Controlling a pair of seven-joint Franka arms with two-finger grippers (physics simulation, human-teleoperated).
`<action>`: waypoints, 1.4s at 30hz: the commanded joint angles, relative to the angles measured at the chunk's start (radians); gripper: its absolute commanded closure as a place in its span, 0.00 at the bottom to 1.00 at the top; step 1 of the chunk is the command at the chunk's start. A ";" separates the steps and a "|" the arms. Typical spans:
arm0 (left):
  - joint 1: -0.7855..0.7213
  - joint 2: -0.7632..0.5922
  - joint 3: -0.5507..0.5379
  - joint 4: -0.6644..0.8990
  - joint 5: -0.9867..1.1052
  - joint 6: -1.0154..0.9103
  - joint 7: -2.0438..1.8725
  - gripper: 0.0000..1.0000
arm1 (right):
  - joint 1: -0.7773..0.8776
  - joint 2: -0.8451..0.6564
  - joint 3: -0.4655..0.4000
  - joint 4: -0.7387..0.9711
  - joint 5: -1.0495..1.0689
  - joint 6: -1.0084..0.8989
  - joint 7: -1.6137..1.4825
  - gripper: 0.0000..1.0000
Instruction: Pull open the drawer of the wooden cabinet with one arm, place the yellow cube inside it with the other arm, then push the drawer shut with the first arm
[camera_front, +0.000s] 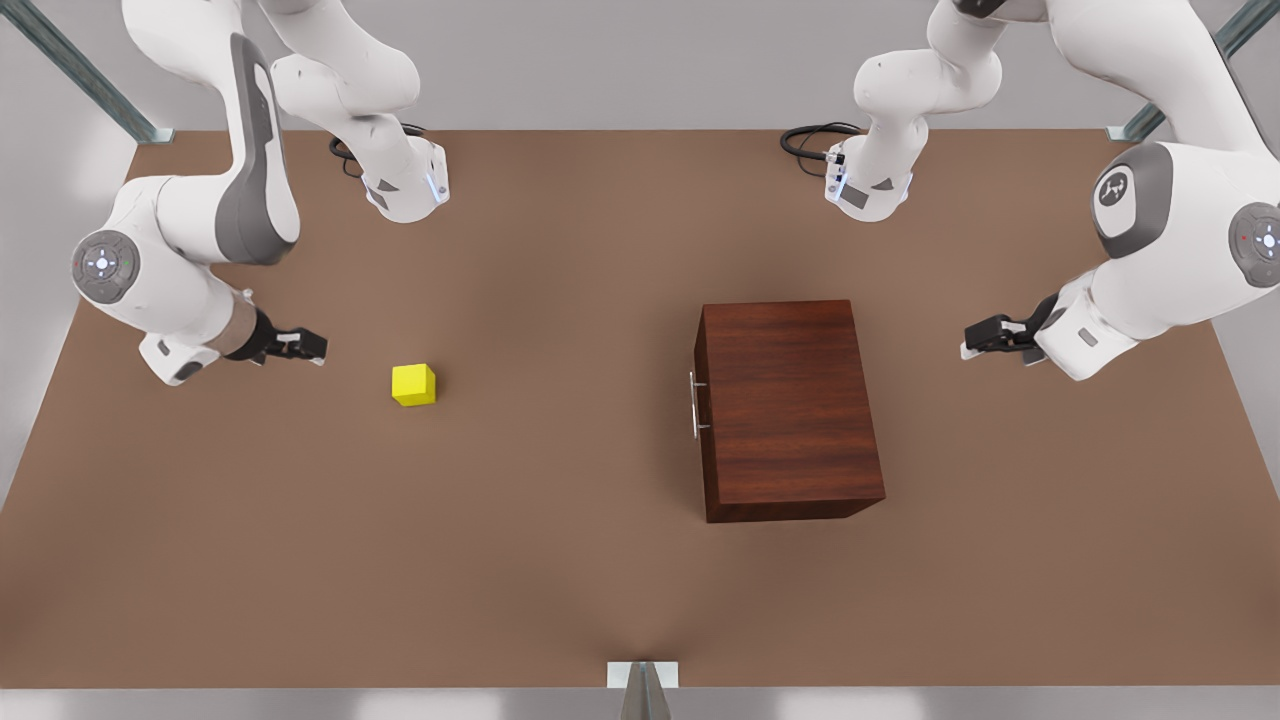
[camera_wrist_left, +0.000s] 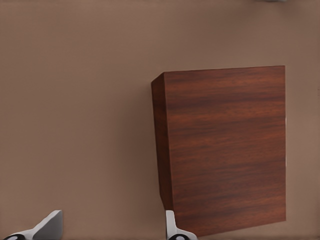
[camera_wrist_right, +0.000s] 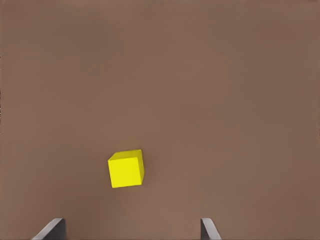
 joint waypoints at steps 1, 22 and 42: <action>-0.001 -0.001 -0.001 0.002 -0.003 0.010 0.022 0.00 | 0.001 -0.004 -0.001 -0.002 -0.002 0.152 0.094 0.00; -0.769 0.585 0.007 0.399 0.370 0.206 -1.099 0.00 | 0.003 0.050 -0.009 0.061 -0.003 0.138 0.094 0.00; -0.818 0.624 0.005 0.281 0.526 0.232 -0.917 0.00 | 0.001 0.070 -0.007 0.084 -0.002 0.144 0.093 0.00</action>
